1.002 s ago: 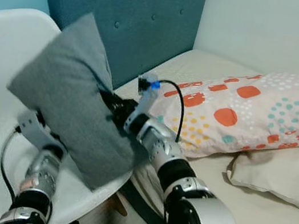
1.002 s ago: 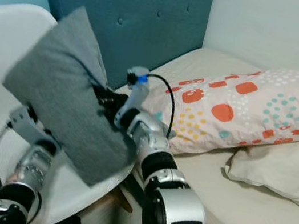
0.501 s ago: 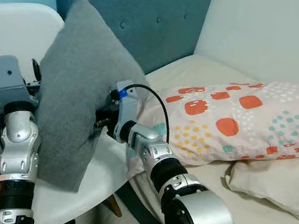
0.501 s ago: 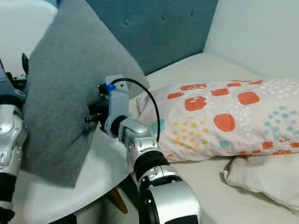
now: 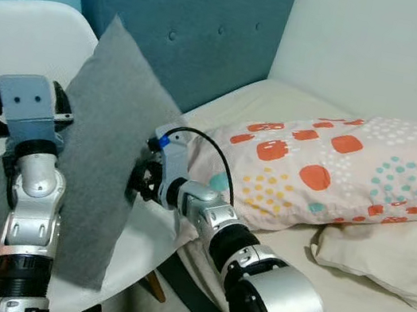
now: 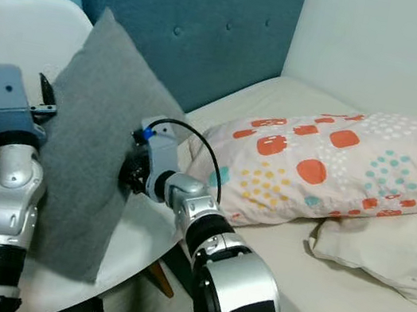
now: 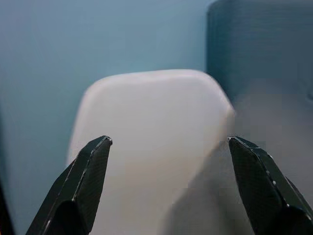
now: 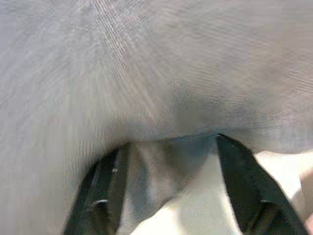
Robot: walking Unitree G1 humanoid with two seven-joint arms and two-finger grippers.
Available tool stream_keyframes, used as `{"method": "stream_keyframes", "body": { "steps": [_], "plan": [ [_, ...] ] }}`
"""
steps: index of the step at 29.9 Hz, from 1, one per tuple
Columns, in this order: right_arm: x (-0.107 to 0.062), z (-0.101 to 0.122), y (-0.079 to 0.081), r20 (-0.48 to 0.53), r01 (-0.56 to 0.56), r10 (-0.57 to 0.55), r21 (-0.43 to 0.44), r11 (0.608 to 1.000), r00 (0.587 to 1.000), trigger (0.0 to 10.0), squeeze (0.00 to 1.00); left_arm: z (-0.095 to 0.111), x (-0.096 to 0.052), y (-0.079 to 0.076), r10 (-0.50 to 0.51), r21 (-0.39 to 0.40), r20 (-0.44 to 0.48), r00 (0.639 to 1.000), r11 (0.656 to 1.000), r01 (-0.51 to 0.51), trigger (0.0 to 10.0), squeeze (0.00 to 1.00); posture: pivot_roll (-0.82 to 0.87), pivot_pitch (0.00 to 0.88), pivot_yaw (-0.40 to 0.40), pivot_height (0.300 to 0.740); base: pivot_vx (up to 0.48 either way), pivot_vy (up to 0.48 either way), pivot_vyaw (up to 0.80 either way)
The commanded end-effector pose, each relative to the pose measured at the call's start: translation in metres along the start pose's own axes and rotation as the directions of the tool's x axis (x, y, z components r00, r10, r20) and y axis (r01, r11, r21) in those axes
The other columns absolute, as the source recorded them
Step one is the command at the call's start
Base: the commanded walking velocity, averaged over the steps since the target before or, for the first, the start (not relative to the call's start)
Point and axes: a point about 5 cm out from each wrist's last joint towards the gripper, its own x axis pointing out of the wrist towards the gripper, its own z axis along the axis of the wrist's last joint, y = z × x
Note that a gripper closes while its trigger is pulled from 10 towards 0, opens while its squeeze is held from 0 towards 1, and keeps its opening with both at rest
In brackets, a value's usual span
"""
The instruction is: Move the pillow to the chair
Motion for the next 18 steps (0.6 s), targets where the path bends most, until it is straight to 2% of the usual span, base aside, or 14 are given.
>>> {"method": "stream_keyframes", "body": {
  "steps": [1, 4, 6, 7, 8, 11, 13, 14, 15, 16, 17, 18],
  "plan": [
    [0.017, -0.029, 0.052, -0.044, -0.119, 0.123, 0.081, 0.990, 0.991, 10.0, 1.00, -0.002, -0.004, -0.005, -0.008, 0.003, -0.023, 1.000, 1.000, 0.008, 10.0, 0.00, 0.18, 0.000, -0.048, 0.356, 0.000, 0.000, 0.00],
    [0.013, -0.039, 0.044, -0.078, -0.080, 0.086, 0.077, 0.994, 0.993, 10.0, 1.00, -0.001, -0.003, -0.007, -0.006, -0.004, -0.024, 1.000, 1.000, 0.006, 10.0, 0.00, 0.17, 0.000, -0.045, 0.356, 0.000, 0.000, 0.00],
    [0.007, -0.045, 0.028, -0.120, -0.006, 0.009, 0.027, 1.000, 0.993, 10.0, 1.00, 0.000, -0.001, -0.008, -0.009, 0.003, -0.021, 1.000, 1.000, 0.009, 10.0, 0.00, 0.16, 0.000, -0.032, 0.356, 0.000, 0.000, 0.00],
    [0.003, -0.047, 0.017, -0.129, 0.054, -0.049, 0.031, 0.998, 0.990, 10.0, 1.00, -0.001, 0.000, -0.009, -0.012, 0.005, -0.022, 1.000, 1.000, 0.012, 10.0, 0.00, 0.16, 0.000, -0.032, 0.356, 0.000, 0.000, 0.00],
    [0.003, -0.047, 0.017, -0.129, 0.054, -0.049, 0.031, 0.998, 0.990, 10.0, 1.00, -0.001, 0.000, -0.009, -0.012, 0.005, -0.022, 1.000, 1.000, 0.012, 10.0, 0.00, 0.16, 0.000, -0.032, 0.356, 0.000, 0.000, 0.00],
    [-0.003, -0.046, 0.002, -0.124, 0.130, -0.123, 0.051, 0.990, 0.985, 10.0, 1.00, 0.000, 0.001, -0.012, -0.021, 0.006, -0.024, 0.999, 1.000, 0.022, 10.0, 0.00, 0.14, 0.000, -0.023, 0.356, 0.000, 0.000, 0.00],
    [-0.009, -0.041, -0.013, -0.074, 0.193, -0.185, 0.116, 0.974, 0.980, 10.0, 1.00, 0.001, 0.000, -0.019, -0.059, -0.016, -0.026, 0.998, 0.998, 0.059, 10.0, 0.00, 0.13, 0.000, -0.016, 0.356, 0.000, 0.000, 0.00],
    [-0.009, -0.041, -0.013, -0.074, 0.193, -0.185, 0.116, 0.974, 0.980, 10.0, 1.00, 0.001, 0.000, -0.019, -0.059, -0.016, -0.026, 0.998, 0.998, 0.059, 10.0, 0.00, 0.13, 0.000, -0.016, 0.356, 0.000, 0.000, 0.00],
    [-0.014, -0.031, -0.023, 0.007, 0.198, -0.204, 0.206, 0.958, 0.979, 10.0, 0.13, 0.001, -0.001, -0.028, -0.110, -0.063, -0.031, 0.994, 0.992, 0.107, 10.0, 0.00, 0.13, 0.000, -0.012, 0.356, 0.000, 0.000, 0.00],
    [-0.014, -0.031, -0.023, 0.007, 0.198, -0.204, 0.206, 0.958, 0.979, 10.0, 0.13, 0.001, -0.001, -0.028, -0.110, -0.063, -0.031, 0.994, 0.992, 0.107, 10.0, 0.00, 0.13, 0.000, -0.012, 0.356, 0.000, 0.000, 0.00],
    [-0.020, -0.016, -0.034, 0.122, 0.163, -0.207, 0.301, 0.940, 0.971, 10.0, 0.00, 0.000, -0.004, -0.038, -0.169, -0.133, -0.046, 0.985, 0.978, 0.162, 10.0, 0.00, 0.12, 0.000, -0.004, 0.356, 0.000, 0.000, 0.00],
    [-0.020, -0.016, -0.034, 0.122, 0.163, -0.207, 0.301, 0.940, 0.971, 10.0, 0.00, 0.000, -0.004, -0.038, -0.169, -0.133, -0.046, 0.985, 0.978, 0.162, 10.0, 0.00, 0.12, 0.000, -0.004, 0.356, 0.000, 0.000, 0.00]
  ]
}}
